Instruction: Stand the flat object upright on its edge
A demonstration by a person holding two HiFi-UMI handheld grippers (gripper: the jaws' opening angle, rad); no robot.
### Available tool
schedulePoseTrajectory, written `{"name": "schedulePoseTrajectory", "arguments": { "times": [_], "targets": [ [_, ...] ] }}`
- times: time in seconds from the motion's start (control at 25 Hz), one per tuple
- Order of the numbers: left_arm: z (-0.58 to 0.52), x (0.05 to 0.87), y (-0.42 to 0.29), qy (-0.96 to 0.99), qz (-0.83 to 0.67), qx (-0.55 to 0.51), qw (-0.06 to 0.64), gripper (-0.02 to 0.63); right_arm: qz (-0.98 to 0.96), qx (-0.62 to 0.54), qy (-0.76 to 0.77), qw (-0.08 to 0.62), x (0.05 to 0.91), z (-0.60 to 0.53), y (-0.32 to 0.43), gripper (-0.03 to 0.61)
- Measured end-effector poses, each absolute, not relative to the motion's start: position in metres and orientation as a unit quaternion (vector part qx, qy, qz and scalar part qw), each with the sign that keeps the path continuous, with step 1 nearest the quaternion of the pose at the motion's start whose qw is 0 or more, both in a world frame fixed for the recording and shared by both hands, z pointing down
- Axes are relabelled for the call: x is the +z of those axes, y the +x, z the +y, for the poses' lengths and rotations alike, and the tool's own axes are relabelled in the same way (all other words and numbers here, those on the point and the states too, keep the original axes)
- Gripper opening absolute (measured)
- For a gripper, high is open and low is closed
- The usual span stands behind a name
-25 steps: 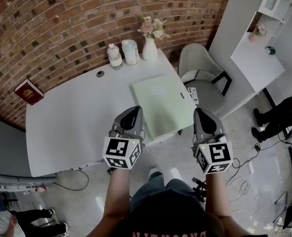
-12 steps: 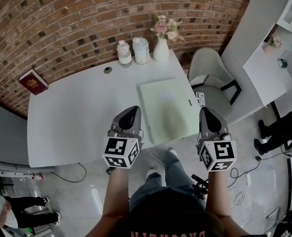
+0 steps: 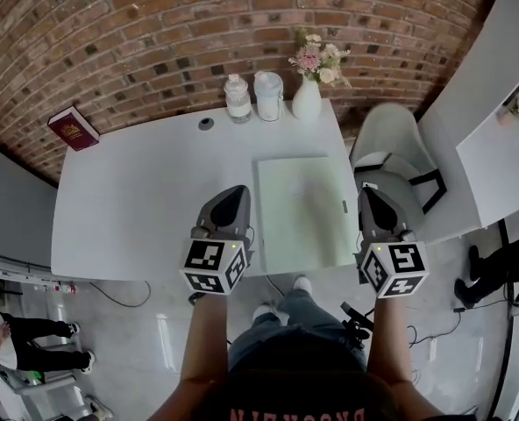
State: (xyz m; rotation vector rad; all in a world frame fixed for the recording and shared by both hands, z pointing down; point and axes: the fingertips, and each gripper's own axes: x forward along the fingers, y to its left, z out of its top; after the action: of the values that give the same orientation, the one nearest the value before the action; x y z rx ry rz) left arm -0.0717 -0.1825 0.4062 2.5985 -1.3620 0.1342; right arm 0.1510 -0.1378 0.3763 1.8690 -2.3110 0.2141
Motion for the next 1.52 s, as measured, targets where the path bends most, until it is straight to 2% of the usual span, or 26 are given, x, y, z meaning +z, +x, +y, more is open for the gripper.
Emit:
{"name": "schedulePoseTrajectory", "arguments": {
  "times": [0.24, 0.44, 0.48, 0.72, 0.88, 1.2, 1.52],
  "targets": [
    [-0.203, 0.407, -0.063, 0.863, -0.491, 0.044, 0.106, 0.001, -0.788, 0.091, 0.603, 0.088, 0.388, -0.171, 0.170, 0.005],
    [-0.218, 0.410, -0.055, 0.849, -0.513, 0.044, 0.118, 0.006, -0.808, 0.112, 0.571, 0.093, 0.400, -0.192, 0.180, 0.096],
    [-0.220, 0.411, -0.053, 0.848, -0.514, 0.042, 0.123, 0.078, -0.812, 0.116, 0.565, 0.094, 0.402, -0.195, 0.182, 0.119],
    [-0.224, 0.424, -0.044, 0.834, -0.525, 0.041, 0.168, 0.241, -0.832, 0.152, 0.526, 0.092, 0.416, -0.208, 0.186, 0.220],
    [-0.220, 0.436, -0.039, 0.827, -0.529, 0.056, 0.183, 0.245, -0.834, 0.171, 0.515, 0.099, 0.429, -0.211, 0.189, 0.244],
    [-0.217, 0.464, -0.042, 0.820, -0.522, 0.087, 0.218, 0.245, -0.824, 0.230, 0.501, 0.133, 0.464, -0.210, 0.185, 0.247],
    [-0.202, 0.513, -0.047, 0.807, -0.495, 0.122, 0.297, 0.245, -0.806, 0.288, 0.486, 0.174, 0.508, -0.195, 0.176, 0.253]
  ]
}}
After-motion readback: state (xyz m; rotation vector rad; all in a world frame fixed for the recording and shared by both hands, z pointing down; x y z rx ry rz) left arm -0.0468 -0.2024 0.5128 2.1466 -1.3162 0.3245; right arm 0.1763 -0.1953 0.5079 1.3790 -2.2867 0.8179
